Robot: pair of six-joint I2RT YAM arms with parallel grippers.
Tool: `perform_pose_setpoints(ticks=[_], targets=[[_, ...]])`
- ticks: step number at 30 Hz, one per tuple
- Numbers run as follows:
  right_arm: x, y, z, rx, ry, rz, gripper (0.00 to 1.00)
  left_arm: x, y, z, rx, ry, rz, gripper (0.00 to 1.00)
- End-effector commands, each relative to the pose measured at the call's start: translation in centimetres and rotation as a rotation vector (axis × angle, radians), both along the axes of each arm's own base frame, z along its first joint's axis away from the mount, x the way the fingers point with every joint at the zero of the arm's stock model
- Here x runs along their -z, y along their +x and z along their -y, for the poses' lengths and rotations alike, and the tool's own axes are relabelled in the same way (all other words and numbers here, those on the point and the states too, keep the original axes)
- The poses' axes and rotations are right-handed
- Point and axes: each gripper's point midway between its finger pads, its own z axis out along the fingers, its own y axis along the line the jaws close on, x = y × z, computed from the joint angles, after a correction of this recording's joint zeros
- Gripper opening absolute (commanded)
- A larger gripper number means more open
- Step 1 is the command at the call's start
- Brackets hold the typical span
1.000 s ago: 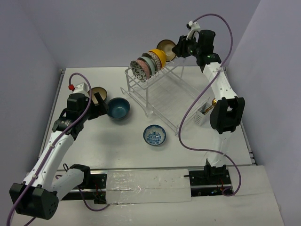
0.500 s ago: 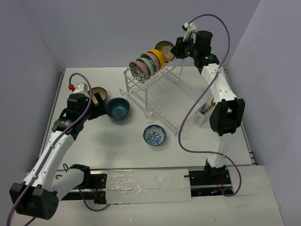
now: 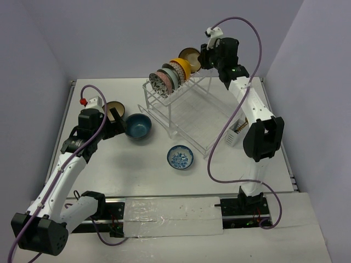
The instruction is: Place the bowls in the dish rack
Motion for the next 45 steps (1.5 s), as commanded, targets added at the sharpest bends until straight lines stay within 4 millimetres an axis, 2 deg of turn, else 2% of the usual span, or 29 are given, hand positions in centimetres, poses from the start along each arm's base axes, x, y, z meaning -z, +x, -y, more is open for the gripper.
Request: perform_pose_setpoints(ticks=[1,4,9,10,16,18,21,23,28,29,31,36,41,45], targets=[[-10.7,-3.6,-2.7,-0.042,0.055,0.260,0.20,-1.3,0.4,0.0,0.011,-0.005,0.054,0.98],[-11.0,-3.9,-3.3,-0.014,0.010,0.289,0.20,-1.4,0.4,0.1,0.010,-0.007,0.059,0.98],[-10.8,-3.8,-3.2,0.074,-0.077,0.339,0.17,-1.3,0.4,-0.1,0.006,-0.005,0.054,0.98],[-10.9,-4.2,-3.8,0.066,-0.097,0.354,0.17,-1.3,0.3,0.0,0.008,-0.005,0.056,0.98],[-9.7,-4.5,-3.9,0.147,-0.215,0.368,0.13,-1.3,0.4,-0.1,0.004,-0.002,0.053,0.98],[-9.9,-4.4,-4.2,0.160,-0.218,0.386,0.13,-1.3,0.4,-0.1,0.005,-0.004,0.053,0.98],[-9.1,-4.0,-3.9,0.186,-0.232,0.368,0.14,-1.2,0.4,-0.1,0.005,-0.002,0.047,0.98],[-8.4,-3.9,-3.6,0.206,-0.247,0.358,0.16,-1.2,0.4,-0.1,0.003,-0.002,0.050,0.98],[-8.0,-4.5,-3.4,0.238,-0.273,0.376,0.19,-1.2,0.4,-0.1,0.003,-0.002,0.052,0.98],[-7.3,-4.4,-3.0,0.259,-0.289,0.367,0.19,-1.2,0.4,-0.1,0.002,-0.001,0.050,0.98],[-7.4,-4.7,-3.3,0.266,-0.301,0.384,0.20,-1.2,0.4,-0.1,0.002,-0.001,0.050,0.98],[-6.7,-4.9,-3.6,0.282,-0.323,0.372,0.30,-1.2,0.4,-0.1,0.000,-0.002,0.050,0.98],[-6.9,-5.3,-3.9,0.276,-0.324,0.369,0.42,-1.3,0.4,-0.1,0.000,-0.002,0.053,0.98],[-7.3,-5.9,-4.1,0.254,-0.320,0.364,0.45,-1.3,0.4,-0.1,0.000,-0.002,0.053,0.98]])
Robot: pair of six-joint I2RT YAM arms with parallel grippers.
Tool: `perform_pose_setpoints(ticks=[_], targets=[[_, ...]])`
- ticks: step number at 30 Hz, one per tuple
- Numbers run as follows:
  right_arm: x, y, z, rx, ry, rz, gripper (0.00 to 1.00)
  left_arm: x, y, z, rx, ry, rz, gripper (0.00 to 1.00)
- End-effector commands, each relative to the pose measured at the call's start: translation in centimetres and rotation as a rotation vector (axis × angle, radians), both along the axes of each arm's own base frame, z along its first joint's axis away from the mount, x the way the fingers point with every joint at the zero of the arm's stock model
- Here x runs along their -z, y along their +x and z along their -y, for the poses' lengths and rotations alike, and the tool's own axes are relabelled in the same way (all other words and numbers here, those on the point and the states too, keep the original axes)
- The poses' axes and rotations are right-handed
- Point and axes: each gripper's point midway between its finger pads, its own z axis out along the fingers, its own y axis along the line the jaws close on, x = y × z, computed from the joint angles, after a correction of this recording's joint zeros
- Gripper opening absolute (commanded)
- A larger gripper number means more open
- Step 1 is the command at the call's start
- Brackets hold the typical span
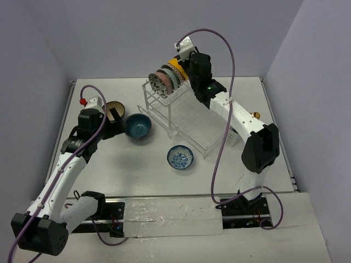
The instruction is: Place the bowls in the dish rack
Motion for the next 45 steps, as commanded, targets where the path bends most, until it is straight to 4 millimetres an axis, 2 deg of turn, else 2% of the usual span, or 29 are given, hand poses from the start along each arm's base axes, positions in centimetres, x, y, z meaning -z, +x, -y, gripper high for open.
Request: perform_pose_setpoints(ticks=[1,11,16,22,29,33,36,37,38,42,45], targets=[[-4.7,-2.1,-0.3,-0.042,0.054,0.084,0.45,-1.4,0.4,-0.1,0.002,-0.003,0.055,0.98],[-3.9,-3.8,-1.5,-0.137,0.068,0.008,0.45,-1.6,0.3,-0.1,0.002,-0.005,0.061,0.98],[-5.1,-3.8,-0.6,-0.091,0.111,0.026,0.44,-1.6,0.2,-0.1,0.002,-0.006,0.063,0.98],[-6.0,-4.2,-1.4,-0.153,0.149,0.011,0.44,-1.6,0.2,-0.1,0.002,-0.009,0.064,0.98],[-4.3,-3.2,-2.0,-0.145,0.158,-0.027,0.43,-1.6,0.2,-0.1,0.003,-0.007,0.064,0.98],[-4.7,-2.8,-1.3,-0.105,0.175,-0.017,0.41,-1.6,0.2,-0.1,0.001,-0.004,0.063,0.98],[-6.3,-3.1,-1.0,-0.118,0.226,0.000,0.40,-1.7,0.2,-0.1,0.001,-0.005,0.068,0.98],[-6.3,-3.1,-0.7,-0.125,0.235,-0.018,0.40,-1.6,0.2,-0.1,0.001,-0.005,0.066,0.98],[-7.3,-3.3,-1.1,-0.158,0.264,-0.015,0.40,-1.7,0.2,-0.1,0.000,-0.006,0.066,0.98],[-7.7,-2.9,-0.5,-0.120,0.291,-0.009,0.40,-1.7,0.3,-0.1,0.000,-0.006,0.067,0.98],[-7.2,-1.8,1.1,-0.017,0.325,-0.008,0.36,-1.7,0.2,-0.1,0.002,-0.007,0.067,0.98]])
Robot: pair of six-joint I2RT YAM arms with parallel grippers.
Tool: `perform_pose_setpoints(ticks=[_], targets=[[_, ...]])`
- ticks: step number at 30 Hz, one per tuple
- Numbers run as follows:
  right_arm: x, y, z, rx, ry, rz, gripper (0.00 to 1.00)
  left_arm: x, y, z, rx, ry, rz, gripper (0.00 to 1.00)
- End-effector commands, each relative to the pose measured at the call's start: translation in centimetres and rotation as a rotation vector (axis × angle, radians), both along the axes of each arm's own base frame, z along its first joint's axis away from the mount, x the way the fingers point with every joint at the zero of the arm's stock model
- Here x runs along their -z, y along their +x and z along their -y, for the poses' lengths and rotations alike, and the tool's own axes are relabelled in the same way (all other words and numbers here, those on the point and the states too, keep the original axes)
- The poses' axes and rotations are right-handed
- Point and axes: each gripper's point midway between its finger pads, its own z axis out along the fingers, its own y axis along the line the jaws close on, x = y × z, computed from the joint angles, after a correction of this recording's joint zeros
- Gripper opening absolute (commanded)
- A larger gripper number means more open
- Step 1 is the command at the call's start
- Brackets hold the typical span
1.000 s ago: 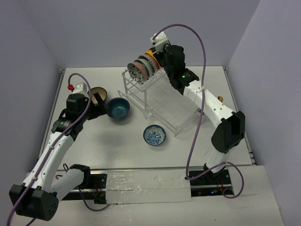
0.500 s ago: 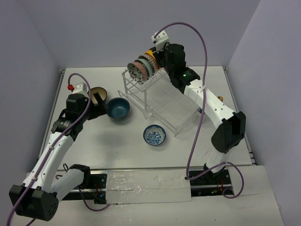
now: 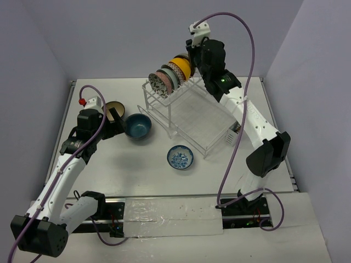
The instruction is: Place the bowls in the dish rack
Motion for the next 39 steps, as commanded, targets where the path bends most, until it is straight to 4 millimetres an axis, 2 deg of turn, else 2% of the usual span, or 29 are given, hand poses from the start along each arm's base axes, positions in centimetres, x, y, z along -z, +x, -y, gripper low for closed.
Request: perform_pose_setpoints(ticks=[1,3,4,6,10,14,17,19,25,30,34,39], targets=[[-0.4,1.2,1.6,0.103,0.067,-0.006,0.36,-1.3,0.3,-0.1,0.003,-0.005,0.053,0.98],[0.3,2.3,2.4,0.141,0.080,-0.024,0.36,-1.3,0.3,-0.1,0.003,-0.005,0.055,0.98],[1.7,2.9,2.3,0.150,0.079,-0.061,0.36,-1.3,0.3,-0.1,0.001,-0.006,0.055,0.98],[1.9,3.5,2.9,0.162,0.085,-0.074,0.35,-1.2,0.3,-0.1,0.001,-0.005,0.052,0.98],[3.9,4.3,2.3,0.146,0.073,-0.104,0.34,-1.3,0.3,-0.1,0.001,-0.006,0.053,0.98],[5.8,4.3,1.8,0.124,0.058,-0.142,0.34,-1.2,0.3,-0.1,0.001,-0.005,0.050,0.98],[6.2,3.7,1.3,0.087,0.064,-0.160,0.34,-1.2,0.3,-0.1,0.001,-0.005,0.049,0.98],[5.8,3.0,1.1,0.066,0.077,-0.159,0.34,-1.2,0.4,-0.1,0.000,-0.006,0.050,0.98],[6.5,1.7,0.7,0.029,0.096,-0.197,0.34,-1.1,0.4,-0.1,-0.002,-0.006,0.045,0.98],[6.6,1.6,0.9,0.037,0.097,-0.199,0.34,-0.9,0.4,0.0,0.001,-0.006,0.039,0.98],[5.1,1.3,1.9,0.071,0.091,-0.166,0.34,-0.8,0.4,0.1,0.006,-0.011,0.035,0.98],[2.7,0.0,3.2,0.103,0.101,-0.133,0.40,-0.7,0.5,0.6,0.012,-0.037,0.027,0.99]])
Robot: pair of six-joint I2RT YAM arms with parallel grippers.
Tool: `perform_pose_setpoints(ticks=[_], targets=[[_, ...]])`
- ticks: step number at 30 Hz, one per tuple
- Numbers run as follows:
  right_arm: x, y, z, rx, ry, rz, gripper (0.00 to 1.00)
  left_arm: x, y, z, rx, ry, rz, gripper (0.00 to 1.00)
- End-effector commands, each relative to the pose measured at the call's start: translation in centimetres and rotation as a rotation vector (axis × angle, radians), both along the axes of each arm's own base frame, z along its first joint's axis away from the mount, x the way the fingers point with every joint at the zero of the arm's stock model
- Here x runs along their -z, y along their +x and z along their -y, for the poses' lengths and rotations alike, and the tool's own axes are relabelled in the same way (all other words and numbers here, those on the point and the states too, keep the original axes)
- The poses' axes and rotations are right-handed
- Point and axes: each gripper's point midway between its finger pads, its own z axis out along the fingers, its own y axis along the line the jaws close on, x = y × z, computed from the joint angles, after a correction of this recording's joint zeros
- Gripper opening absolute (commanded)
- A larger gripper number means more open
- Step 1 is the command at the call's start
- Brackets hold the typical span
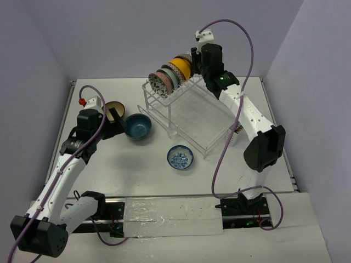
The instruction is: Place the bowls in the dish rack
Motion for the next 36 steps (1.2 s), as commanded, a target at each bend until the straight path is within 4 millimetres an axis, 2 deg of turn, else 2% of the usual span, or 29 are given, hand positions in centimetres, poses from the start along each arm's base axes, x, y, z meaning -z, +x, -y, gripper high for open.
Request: perform_pose_setpoints(ticks=[1,6,7,8,9,10,11,12,13,14,15,16,17,18,19,20,21,22,23,24,25,26,27,28,29,30,31,33,36], targets=[[-5.6,-3.1,0.7,-0.009,0.058,0.085,0.45,-0.5,0.5,0.8,0.018,-0.039,0.016,0.99],[-6.7,-5.6,2.2,0.021,0.094,0.099,0.55,-0.3,0.1,2.1,0.051,-0.065,-0.026,0.99],[-7.7,-6.7,2.8,0.026,0.121,0.116,0.56,-0.3,0.0,2.3,0.055,-0.066,-0.029,0.99],[-6.5,-7.2,3.0,0.030,0.116,0.094,0.58,-0.3,-0.3,3.0,0.071,-0.063,-0.035,0.99],[-7.9,-8.6,3.4,0.032,0.173,0.121,0.59,-0.2,-0.5,3.5,0.076,-0.075,-0.042,0.99],[-6.2,-9.2,3.6,0.033,0.176,0.091,0.60,-0.2,-0.8,4.1,0.089,-0.084,-0.047,0.99],[-5.7,-9.9,3.8,0.036,0.194,0.087,0.61,0.0,-1.3,5.4,0.126,-0.091,-0.054,0.99],[-7.4,-11.5,4.2,0.027,0.258,0.132,0.64,0.1,-1.4,5.6,0.108,-0.095,-0.055,0.99],[-5.3,-12.2,4.3,0.029,0.266,0.101,0.70,0.5,-2.0,7.1,0.144,-0.098,-0.066,0.99],[-4.9,-12.9,4.6,0.034,0.292,0.101,0.73,0.7,-2.3,7.9,0.158,-0.100,-0.072,0.99],[-6.4,-14.6,5.0,0.023,0.366,0.143,0.76,1.0,-2.5,8.4,0.146,-0.106,-0.079,0.99],[-4.2,-15.1,5.0,0.021,0.372,0.110,0.81,1.4,-3.3,9.8,0.181,-0.105,-0.090,0.99],[-3.9,-15.8,5.1,0.016,0.394,0.109,0.84,2.0,-3.5,10.6,0.181,-0.112,-0.111,0.99],[-4.8,-17.2,5.4,0.006,0.447,0.140,0.86,2.3,-3.6,11.2,0.185,-0.114,-0.114,0.99],[-2.9,-17.8,5.5,0.011,0.452,0.108,0.92,2.9,-4.2,12.2,0.205,-0.105,-0.122,0.99],[-2.4,-18.3,5.7,0.017,0.473,0.105,0.94,3.7,-4.3,12.9,0.202,-0.107,-0.146,0.99],[-3.1,-19.5,6.3,0.021,0.528,0.131,0.96,4.0,-4.5,13.7,0.214,-0.109,-0.149,0.99],[-1.3,-19.9,6.6,0.038,0.532,0.107,0.99,4.4,-5.1,14.7,0.235,-0.099,-0.153,0.98],[-0.7,-20.3,6.8,0.045,0.549,0.104,0.99,5.4,-5.2,15.4,0.236,-0.091,-0.177,0.97],[-1.3,-21.4,7.2,0.043,0.594,0.129,1.00,5.9,-5.4,16.0,0.244,-0.085,-0.183,0.97],[0.4,-21.7,7.3,0.050,0.593,0.105,1.00,6.0,-5.8,17.2,0.267,-0.081,-0.180,0.95],[0.9,-22.1,7.4,0.049,0.598,0.102,1.00,7.1,-5.9,17.8,0.266,-0.062,-0.205,0.94],[0.6,-22.8,7.7,0.040,0.616,0.121,1.00,7.5,-6.1,18.3,0.273,-0.052,-0.212,0.92],[1.8,-23.1,7.7,0.043,0.608,0.106,1.00,7.3,-6.2,19.2,0.287,-0.045,-0.203,0.90],[2.0,-23.4,7.8,0.040,0.609,0.106,1.00,8.4,-6.3,19.6,0.288,-0.024,-0.225,0.88],[2.5,-23.8,8.1,0.044,0.605,0.107,1.00,8.4,-6.5,20.4,0.301,-0.020,-0.225,0.84],[2.6,-24.0,8.4,0.051,0.602,0.111,1.00,9.6,-6.5,20.8,0.307,0.006,-0.246,0.82],[3.1,-24.2,8.5,0.056,0.592,0.102,1.00,10.2,-6.4,21.4,0.313,0.026,-0.257,0.79],[3.3,-24.4,8.8,0.064,0.584,0.106,0.99,12.2,-6.5,21.5,0.303,0.078,-0.306,0.72]])
